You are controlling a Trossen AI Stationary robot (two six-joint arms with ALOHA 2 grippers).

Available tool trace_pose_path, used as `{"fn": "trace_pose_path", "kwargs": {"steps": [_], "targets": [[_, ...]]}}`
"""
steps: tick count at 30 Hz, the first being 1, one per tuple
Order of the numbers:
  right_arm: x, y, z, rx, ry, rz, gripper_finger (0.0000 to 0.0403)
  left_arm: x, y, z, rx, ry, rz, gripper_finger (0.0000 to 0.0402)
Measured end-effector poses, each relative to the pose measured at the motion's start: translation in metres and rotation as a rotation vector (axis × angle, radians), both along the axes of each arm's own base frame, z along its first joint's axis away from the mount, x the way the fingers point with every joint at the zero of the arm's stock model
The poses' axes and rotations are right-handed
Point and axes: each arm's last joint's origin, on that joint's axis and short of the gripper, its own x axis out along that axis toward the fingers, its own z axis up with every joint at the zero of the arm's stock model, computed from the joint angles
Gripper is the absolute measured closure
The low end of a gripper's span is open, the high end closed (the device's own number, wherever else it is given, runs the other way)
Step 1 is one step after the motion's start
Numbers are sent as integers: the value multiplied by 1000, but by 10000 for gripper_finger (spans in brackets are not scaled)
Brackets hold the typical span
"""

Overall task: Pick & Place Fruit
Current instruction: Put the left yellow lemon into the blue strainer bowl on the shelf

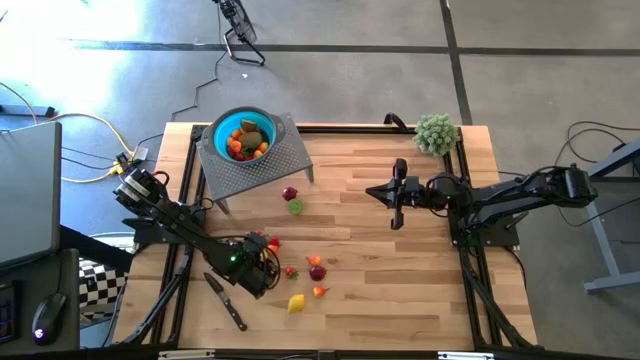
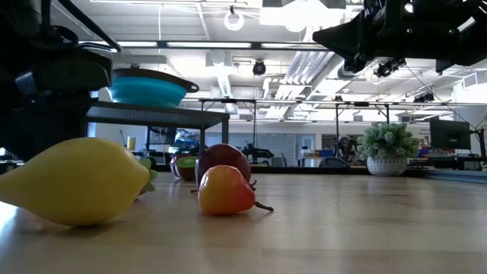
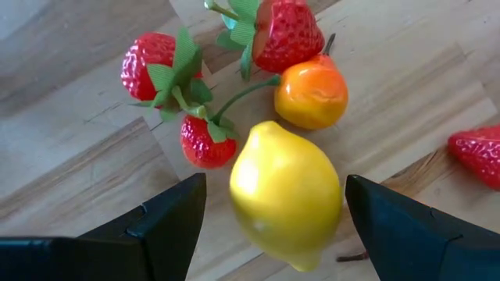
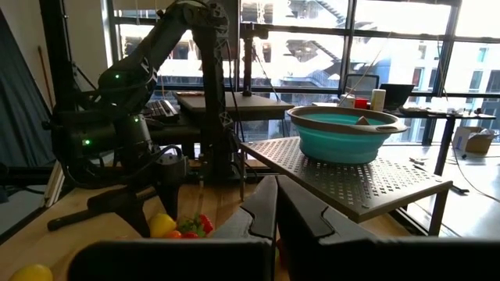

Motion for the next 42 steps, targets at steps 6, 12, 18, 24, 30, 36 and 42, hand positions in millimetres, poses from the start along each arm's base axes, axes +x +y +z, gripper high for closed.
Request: {"fn": "trace_pose_path", "kwargs": {"steps": [6, 12, 18, 24, 30, 36, 42], "targets": [[0, 0, 0, 0, 0, 0, 401, 0, 0, 0, -3, 0, 3, 101], [0, 0, 0, 0, 0, 0, 401, 2, -2, -6, -2, 7, 18, 101], [0, 0, 0, 0, 4, 0, 401, 5, -4, -13, 4, 15, 0, 101], [0, 0, 0, 0, 4, 0, 401, 5, -4, -13, 10, 15, -4, 101], [0, 0, 0, 0, 4, -1, 401, 5, -4, -13, 9, 12, -3, 101], [0, 0, 0, 0, 4, 0, 401, 5, -4, -13, 7, 11, 3, 101], [0, 0, 0, 0, 4, -1, 401, 5, -4, -13, 8, 11, 3, 101]]}}
